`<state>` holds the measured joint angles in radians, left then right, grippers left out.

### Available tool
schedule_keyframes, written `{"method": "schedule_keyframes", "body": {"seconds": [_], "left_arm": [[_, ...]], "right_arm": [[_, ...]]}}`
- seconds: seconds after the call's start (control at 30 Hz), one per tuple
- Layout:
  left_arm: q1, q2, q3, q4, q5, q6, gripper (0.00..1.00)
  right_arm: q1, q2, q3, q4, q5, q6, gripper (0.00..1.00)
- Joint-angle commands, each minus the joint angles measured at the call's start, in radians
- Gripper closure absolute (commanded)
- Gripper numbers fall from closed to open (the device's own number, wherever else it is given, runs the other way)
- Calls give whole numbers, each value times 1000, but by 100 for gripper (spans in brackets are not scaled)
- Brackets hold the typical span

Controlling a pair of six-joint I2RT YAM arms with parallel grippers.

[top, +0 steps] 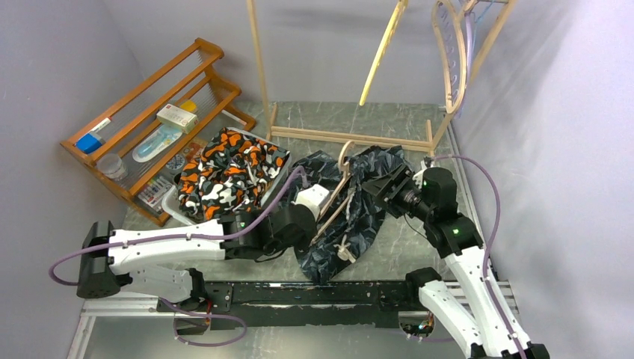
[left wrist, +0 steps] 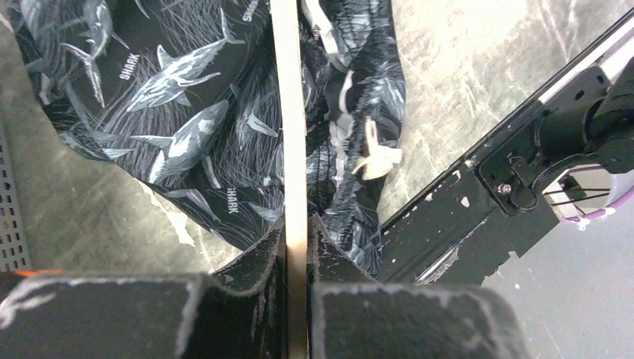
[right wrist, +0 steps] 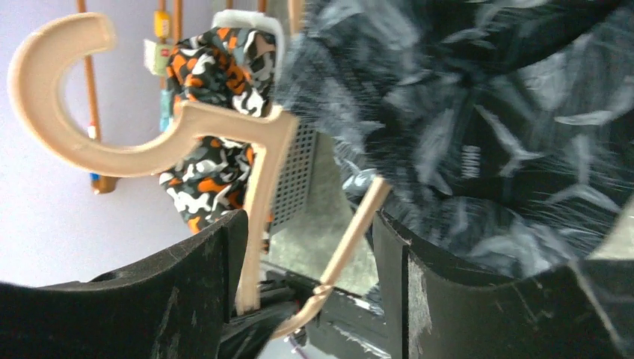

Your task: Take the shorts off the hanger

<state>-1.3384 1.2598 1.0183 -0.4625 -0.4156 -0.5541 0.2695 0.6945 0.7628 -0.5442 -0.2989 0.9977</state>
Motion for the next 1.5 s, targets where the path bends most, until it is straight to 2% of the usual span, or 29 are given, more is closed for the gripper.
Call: {"method": "schedule_keyframes", "body": {"seconds": [0.0, 0.1, 0.3, 0.37, 0.43, 0.53, 0.67, 0.8, 0.87, 1.1, 1.47], "left_arm": [[2, -75, 66, -12, -45, 24, 93], [3, -101, 91, -35, 12, 61, 93], [2, -90, 142, -132, 72, 61, 93], [1, -87, 129, -116, 97, 49, 93], [1, -82, 120, -95, 122, 40, 93], [-2, -71, 125, -77, 151, 33, 93], [-10, -56, 147, -95, 158, 29, 93], [-15, -68, 147, -200, 94, -27, 93], [-16, -95, 118, -231, 71, -48, 93], [-16, -204, 72, -322, 41, -109, 93], [-16, -437, 47, -333, -1, -133, 93]], "right_arm": [[-3, -36, -1, -101, 136, -86, 35], [-2, -42, -30, -92, 144, -114, 34], [-3, 28, -65, 90, -106, -201, 30], [-2, 40, -85, 169, -157, -212, 18], [0, 67, -71, 191, -164, -247, 14], [0, 128, -52, 175, -92, -280, 15], [-1, 180, -21, 51, 187, -245, 41], [-1, 86, -34, 43, 362, -235, 79], [-1, 46, -40, 53, 415, -233, 90], [-3, 155, 4, -63, 609, -258, 100], [-4, 161, -155, -29, 465, -188, 98]]}}
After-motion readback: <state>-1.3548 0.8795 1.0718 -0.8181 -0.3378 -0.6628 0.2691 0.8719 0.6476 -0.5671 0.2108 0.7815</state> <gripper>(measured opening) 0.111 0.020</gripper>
